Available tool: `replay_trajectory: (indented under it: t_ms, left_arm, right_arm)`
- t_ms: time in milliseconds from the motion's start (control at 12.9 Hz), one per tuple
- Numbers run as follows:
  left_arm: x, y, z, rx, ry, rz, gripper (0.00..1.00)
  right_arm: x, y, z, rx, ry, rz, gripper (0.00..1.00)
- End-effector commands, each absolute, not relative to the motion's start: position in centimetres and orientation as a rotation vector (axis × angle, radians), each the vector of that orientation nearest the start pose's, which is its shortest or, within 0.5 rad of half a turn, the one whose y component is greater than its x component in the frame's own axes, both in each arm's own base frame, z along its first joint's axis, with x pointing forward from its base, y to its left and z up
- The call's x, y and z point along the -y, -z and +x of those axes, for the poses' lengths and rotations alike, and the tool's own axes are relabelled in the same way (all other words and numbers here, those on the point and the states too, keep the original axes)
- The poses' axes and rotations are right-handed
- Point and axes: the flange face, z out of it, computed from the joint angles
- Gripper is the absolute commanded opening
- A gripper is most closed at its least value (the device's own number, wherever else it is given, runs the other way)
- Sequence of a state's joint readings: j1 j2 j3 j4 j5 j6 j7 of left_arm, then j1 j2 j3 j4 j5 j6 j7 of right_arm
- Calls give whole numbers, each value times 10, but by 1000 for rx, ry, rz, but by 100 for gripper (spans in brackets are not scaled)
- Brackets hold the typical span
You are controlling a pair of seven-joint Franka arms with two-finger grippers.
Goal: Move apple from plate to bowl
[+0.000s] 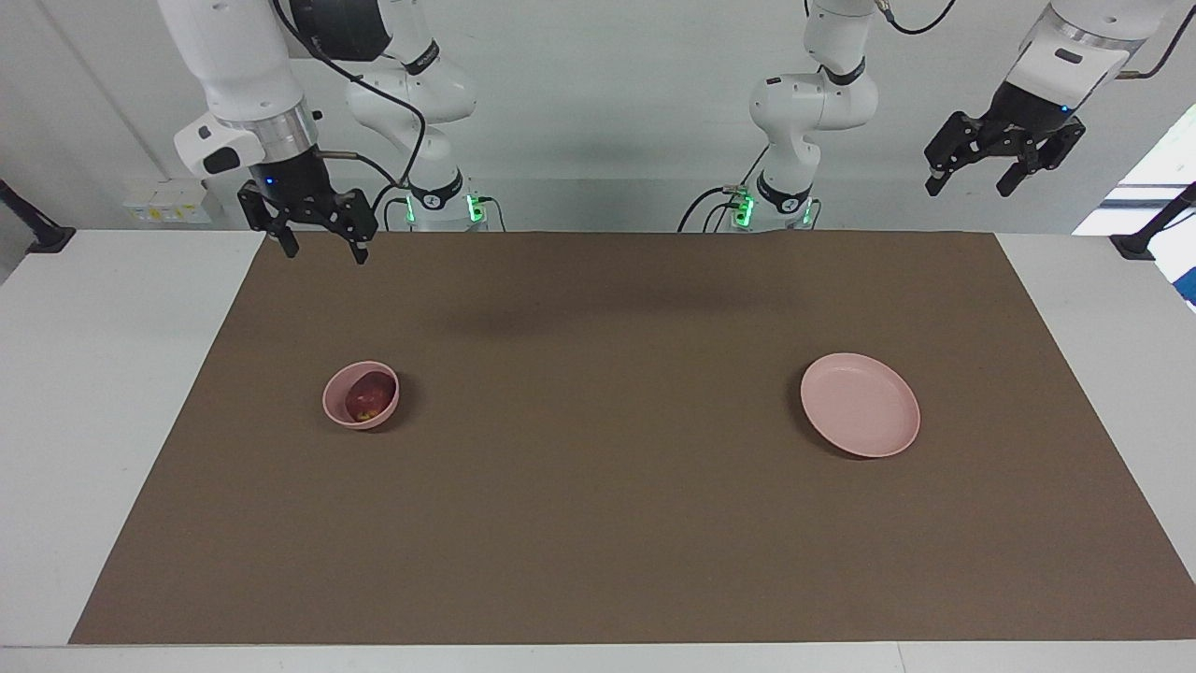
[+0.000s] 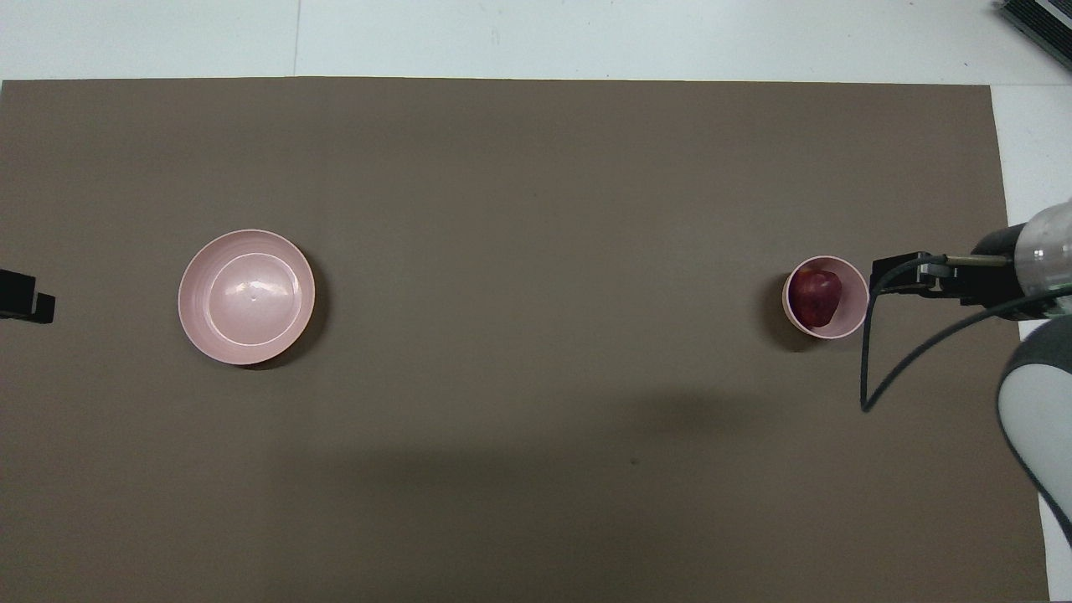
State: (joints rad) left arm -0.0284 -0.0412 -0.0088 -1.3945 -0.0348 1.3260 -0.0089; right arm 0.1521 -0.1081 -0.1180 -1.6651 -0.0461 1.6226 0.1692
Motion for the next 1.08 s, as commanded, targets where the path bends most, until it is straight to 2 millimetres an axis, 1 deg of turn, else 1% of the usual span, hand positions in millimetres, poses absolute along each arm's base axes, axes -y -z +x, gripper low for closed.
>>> replay_trajectory:
  t_ms: [0, 77, 155, 232, 386, 541, 618, 695, 773, 927, 1005]
  left_arm:
    - [20, -707, 506, -50, -57, -3175, 100]
    - [20, -707, 506, -50, -57, -3175, 100]
    - [20, -707, 506, -50, -57, -3175, 100]
    - [20, -707, 506, -50, -57, -3175, 100]
    - [20, -707, 506, -50, -57, -3175, 100]
    - [20, -707, 506, -50, -57, -3175, 100]
    - [20, -707, 506, -50, -57, -3175, 100]
    - [20, -707, 506, -50, -57, -3175, 100]
    - [19, -707, 506, -48, -57, -3175, 100]
    - [20, -707, 506, -50, -55, -3175, 100]
    - [20, -707, 506, -50, -57, -3175, 100]
  right_arm:
    - [-5, -670, 528, -187, 84, -3193, 100]
    - [-1, -669, 529, -138, 82, -3182, 100]
    - [7, -667, 527, -125, 65, -3177, 100]
    - [13, -661, 524, -128, 50, -3174, 100]
    - [17, -658, 521, -149, 44, -3116, 100]
    - [17, -660, 522, -137, 49, -3132, 100]
    - [19, -664, 523, -104, 45, -3135, 100]
    - [19, -675, 519, -85, 26, -3124, 100]
    - [21, -677, 514, -82, -29, -3135, 100]
    - [19, -676, 511, -76, -28, -3141, 100]
    - [18, -675, 513, -71, -1, -3140, 100]
